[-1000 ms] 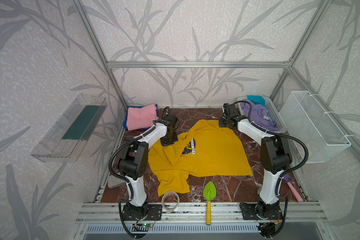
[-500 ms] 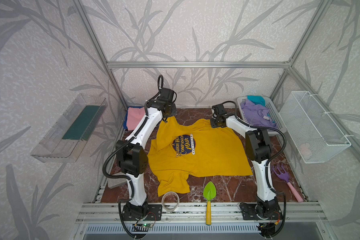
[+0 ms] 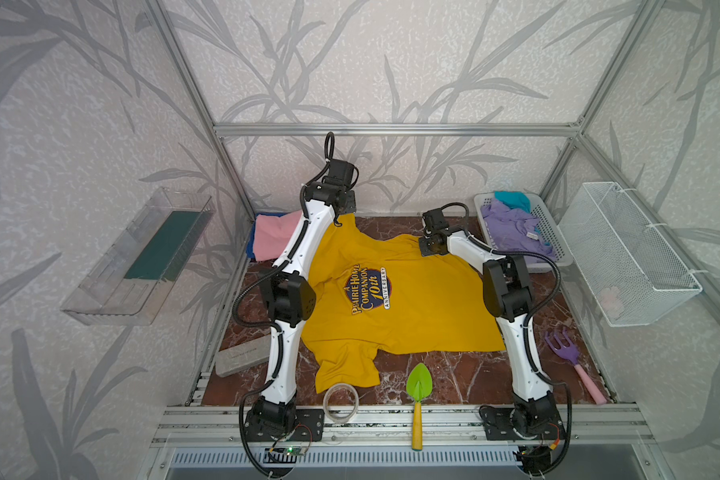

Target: Fold and stack the t-shirts

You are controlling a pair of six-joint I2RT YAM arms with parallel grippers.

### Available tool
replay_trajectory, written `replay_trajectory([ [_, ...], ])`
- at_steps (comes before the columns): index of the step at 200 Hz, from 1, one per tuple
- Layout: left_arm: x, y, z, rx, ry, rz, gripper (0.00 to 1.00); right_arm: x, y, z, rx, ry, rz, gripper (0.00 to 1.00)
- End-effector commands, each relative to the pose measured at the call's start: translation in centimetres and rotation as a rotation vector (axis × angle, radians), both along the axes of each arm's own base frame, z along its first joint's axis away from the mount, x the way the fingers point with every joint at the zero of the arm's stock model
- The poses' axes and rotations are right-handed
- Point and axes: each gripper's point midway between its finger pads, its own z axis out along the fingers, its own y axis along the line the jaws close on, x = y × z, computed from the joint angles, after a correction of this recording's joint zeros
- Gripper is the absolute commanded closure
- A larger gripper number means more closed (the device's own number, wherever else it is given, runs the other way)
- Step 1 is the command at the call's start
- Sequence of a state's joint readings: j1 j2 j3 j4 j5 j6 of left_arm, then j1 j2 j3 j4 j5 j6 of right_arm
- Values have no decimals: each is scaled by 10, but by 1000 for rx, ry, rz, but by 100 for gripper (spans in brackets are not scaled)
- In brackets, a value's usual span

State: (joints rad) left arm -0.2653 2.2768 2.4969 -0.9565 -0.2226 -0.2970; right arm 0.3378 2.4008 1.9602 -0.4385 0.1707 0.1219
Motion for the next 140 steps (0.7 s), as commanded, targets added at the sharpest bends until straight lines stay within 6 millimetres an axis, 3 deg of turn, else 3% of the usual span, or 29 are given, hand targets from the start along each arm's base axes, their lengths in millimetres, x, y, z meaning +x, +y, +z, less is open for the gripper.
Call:
replay_trajectory([
  [1,11,26,6,81,-30,27,100,22,-34,39,3,-122,-136,100],
  [30,34,46,-1,64,-74,51,100,36,-80,87,7,-257,-268,100],
  [49,48,46,-9,58,-99,35,100,43,-98,103,15,-298,-300,100],
  [69,64,35,-26,30,-113,-3,100,53,-107,106,11,-313,-301,100],
  [99,84,22,-43,15,-156,-24,100,75,-105,102,-10,-329,-277,100],
  [118,95,26,-40,35,-204,-2,100,93,-101,97,-37,-335,-238,91],
  [140,107,28,-32,52,-269,10,100,113,-100,88,-81,-333,-217,64],
])
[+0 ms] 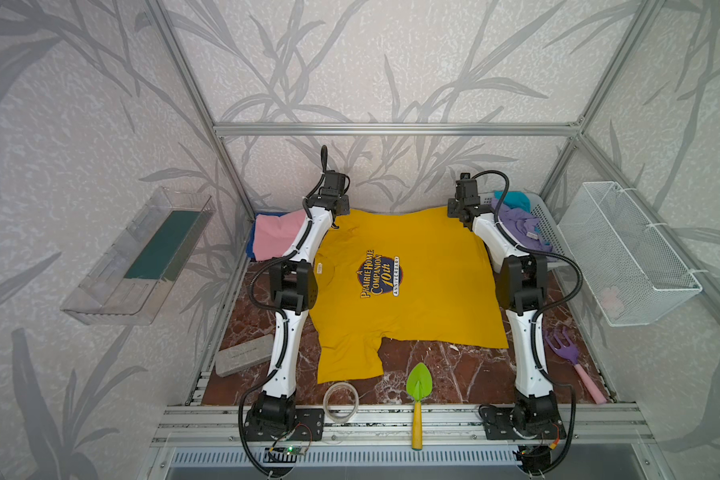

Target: Fold and stack the t-shirts

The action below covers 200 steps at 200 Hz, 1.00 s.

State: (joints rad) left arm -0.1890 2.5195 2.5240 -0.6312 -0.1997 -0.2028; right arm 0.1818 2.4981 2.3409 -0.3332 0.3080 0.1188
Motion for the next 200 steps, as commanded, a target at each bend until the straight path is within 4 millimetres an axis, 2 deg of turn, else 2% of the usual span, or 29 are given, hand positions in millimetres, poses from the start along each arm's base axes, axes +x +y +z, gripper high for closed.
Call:
replay_trajectory([
  [1,23,3,48,21,-178,11,100,10,0,-34,-81,76,19,63],
  [7,26,2,50,20,-194,11,90,14,1,-36,-86,77,22,59],
  [17,31,1,54,17,-221,11,53,19,2,-37,-85,71,21,53],
  [27,36,0,61,7,-254,15,29,21,2,-35,-82,60,15,51],
  [34,38,-1,66,2,-274,14,21,22,2,-35,-77,57,13,51],
  [49,39,2,79,4,-313,27,15,20,3,-34,-64,58,16,51],
  [69,34,7,92,-1,-317,40,15,11,9,-33,-44,83,37,51],
  [83,24,5,94,-11,-279,27,21,-2,18,-28,-31,105,66,51],
  [93,14,2,91,-22,-233,17,33,-14,31,-23,-25,120,102,53],
  [109,-9,1,78,-67,-150,37,63,-42,60,-18,-16,147,183,54],
  [116,-20,0,70,-101,-121,44,68,-56,74,-16,-15,153,215,54],
  [119,-25,-1,65,-119,-107,45,69,-63,80,-21,-15,164,228,54],
  [124,-32,-5,59,-148,-93,33,71,-74,90,-16,-11,158,249,54],
  [152,-81,-9,28,-203,-35,54,71,-142,136,-20,39,196,344,53],
  [165,-106,-8,6,-215,29,73,70,-172,155,-26,73,231,389,54],
  [188,-149,-19,-33,-228,137,60,68,-224,181,-46,90,298,449,53],
  [200,-170,-25,-50,-213,187,49,68,-244,188,-59,96,336,470,54],
])
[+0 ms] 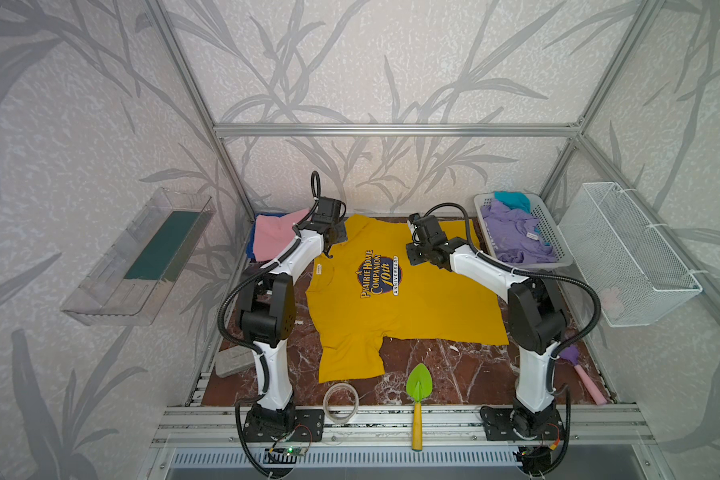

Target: Fold and stack the t-shirts

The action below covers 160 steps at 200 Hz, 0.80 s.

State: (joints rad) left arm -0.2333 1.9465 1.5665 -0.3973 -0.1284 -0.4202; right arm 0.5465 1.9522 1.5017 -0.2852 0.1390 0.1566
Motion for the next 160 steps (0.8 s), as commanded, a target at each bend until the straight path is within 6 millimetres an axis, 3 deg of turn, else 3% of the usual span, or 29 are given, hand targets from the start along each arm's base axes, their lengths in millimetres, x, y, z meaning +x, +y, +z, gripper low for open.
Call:
replay_trajectory([
  [1,-32,-16,-20,-39,51,-8,68,-33,5,-23,36,77,2,54],
  [38,-83,-22,-71,-36,219,-5,70,-86,21,-55,2,215,74,55],
  [54,-100,-24,-89,-64,261,3,75,-98,23,-57,5,216,82,55],
  [98,-152,-25,-134,-70,368,3,77,-119,19,-70,-5,253,72,55],
  [129,-194,-28,-147,-71,421,-13,78,-139,3,-84,-25,296,46,55],
  [160,-231,-42,-143,-68,444,-65,79,-167,-18,-95,-29,341,5,55],
])
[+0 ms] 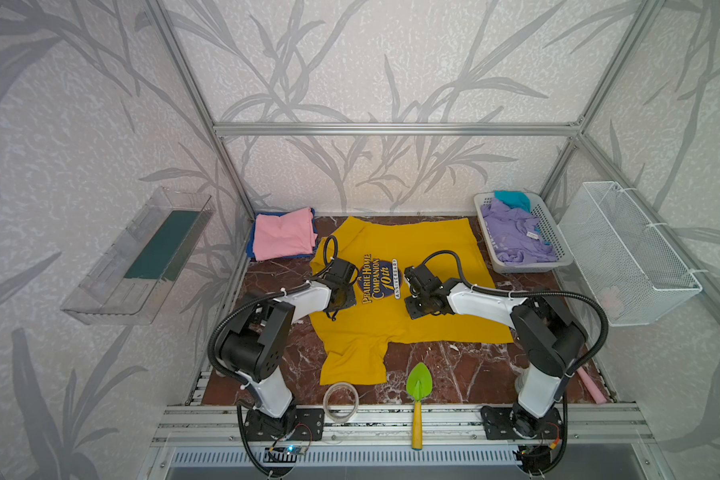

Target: Fold and stack the t-shirts

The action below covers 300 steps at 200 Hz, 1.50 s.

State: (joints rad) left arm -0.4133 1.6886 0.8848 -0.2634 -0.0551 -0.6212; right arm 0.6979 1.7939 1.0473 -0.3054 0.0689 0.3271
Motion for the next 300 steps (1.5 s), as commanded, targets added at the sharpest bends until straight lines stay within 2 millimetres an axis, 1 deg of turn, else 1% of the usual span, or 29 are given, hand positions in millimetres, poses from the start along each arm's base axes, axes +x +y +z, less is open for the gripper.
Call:
replay_trajectory([
  [1,-56,-4,-20,11,147,-22,79,-17,-13,5,11,12,-47,55],
  [3,-58,-5,-19,11,147,-27,79,-19,-15,3,6,19,-50,55],
  [5,-59,-6,-18,9,144,-31,79,-20,-16,8,17,10,-55,55],
  [8,-61,-8,-17,6,144,-37,79,-22,-17,10,19,8,-57,55],
  [23,-66,-14,-12,-15,144,-51,79,-33,-30,7,4,12,-75,55],
  [39,-58,-19,4,-23,120,-80,76,-38,-44,10,-37,-1,-92,55],
  [53,-36,-22,35,10,52,-109,69,-38,-52,18,-67,-21,-98,55],
  [64,-14,-13,65,89,-14,-84,64,-35,-52,29,-64,-47,-96,55],
  [77,15,-5,98,150,-93,-73,57,-28,-46,47,-37,-83,-90,55],
  [87,38,5,112,160,-135,-32,55,-23,-38,60,-12,-112,-81,55],
  [95,54,16,116,135,-141,16,55,-19,-29,70,10,-136,-67,55],
  [109,83,33,114,94,-155,87,55,-13,-11,81,41,-161,-37,55],
  [117,99,40,112,86,-166,108,54,-11,0,85,54,-169,-14,55],
  [130,121,43,112,84,-171,114,53,-9,15,87,63,-172,15,55],
  [138,134,44,107,99,-158,105,52,-8,23,86,70,-168,33,55],
  [153,155,45,101,137,-135,96,49,-7,36,81,83,-155,64,55],
  [175,182,45,79,168,-73,76,46,-9,53,70,98,-121,104,55],
  [180,186,45,73,172,-55,70,46,-9,57,72,108,-123,113,55],
  [182,188,45,71,173,-49,70,46,-9,58,64,95,-110,114,55],
  [184,191,45,70,176,-46,69,46,-10,59,61,92,-104,119,55],
  [197,205,46,59,186,-22,61,47,-12,65,51,76,-90,139,55],
  [211,217,51,49,208,2,64,49,-12,67,40,58,-72,142,55],
  [232,226,59,34,234,35,75,51,-12,69,30,43,-51,148,55],
  [253,240,64,26,250,5,83,52,-12,74,21,53,-25,152,55],
  [275,251,66,21,239,-18,85,54,-22,87,13,87,17,190,56],
  [300,260,65,15,224,-14,78,57,-35,90,3,67,38,205,56],
])
